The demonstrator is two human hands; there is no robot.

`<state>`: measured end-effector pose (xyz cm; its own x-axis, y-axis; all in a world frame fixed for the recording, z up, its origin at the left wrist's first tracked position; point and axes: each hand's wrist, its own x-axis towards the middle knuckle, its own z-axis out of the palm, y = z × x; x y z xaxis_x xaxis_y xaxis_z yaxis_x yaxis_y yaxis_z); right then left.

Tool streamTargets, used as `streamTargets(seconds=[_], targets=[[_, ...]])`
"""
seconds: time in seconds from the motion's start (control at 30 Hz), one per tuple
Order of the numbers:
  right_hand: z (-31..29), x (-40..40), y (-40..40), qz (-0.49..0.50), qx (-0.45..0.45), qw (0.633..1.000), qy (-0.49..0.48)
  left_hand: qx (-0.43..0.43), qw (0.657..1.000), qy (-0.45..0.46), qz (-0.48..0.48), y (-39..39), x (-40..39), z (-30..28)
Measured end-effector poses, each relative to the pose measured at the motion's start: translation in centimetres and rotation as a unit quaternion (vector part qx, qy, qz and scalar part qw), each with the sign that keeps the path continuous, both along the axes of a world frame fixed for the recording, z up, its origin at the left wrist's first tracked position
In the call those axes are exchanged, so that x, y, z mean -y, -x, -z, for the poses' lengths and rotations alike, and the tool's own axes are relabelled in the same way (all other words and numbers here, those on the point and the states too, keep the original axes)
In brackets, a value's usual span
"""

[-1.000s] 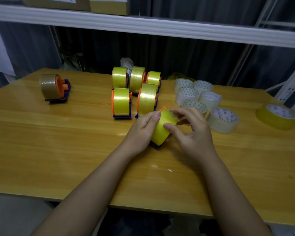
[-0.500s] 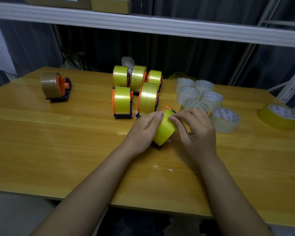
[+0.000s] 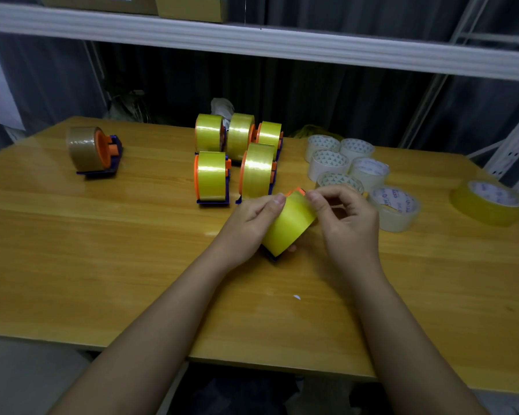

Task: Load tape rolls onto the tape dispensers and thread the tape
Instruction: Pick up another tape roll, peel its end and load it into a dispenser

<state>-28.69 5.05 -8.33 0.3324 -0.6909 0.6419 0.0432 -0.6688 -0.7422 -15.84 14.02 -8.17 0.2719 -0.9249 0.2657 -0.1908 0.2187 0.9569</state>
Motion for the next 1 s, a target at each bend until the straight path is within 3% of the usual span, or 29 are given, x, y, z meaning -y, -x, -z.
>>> streamTargets(seconds=[0.27,0.4,0.63,1.0], targets=[[-0.7,-0.1,-0.2,-0.033,0.042,0.981,-0.189,-0.013,0.999,0.003,-0.039,0.1,0.0,-0.3],[-0.5,0.0,-0.4,-0.009,0.027,0.981,-0.192,0.005,0.995,0.009,-0.100,-0.8,0.5,0.2],[0.1,0.4,-0.4,0.034,-0.011,0.976,-0.217,-0.019,0.994,0.012,-0.104,-0.9,0.6,0.0],[-0.7,0.1,-0.2,-0.053,-0.013,0.962,-0.269,0.051,0.990,0.031,-0.131,-0.5,0.3,-0.1]])
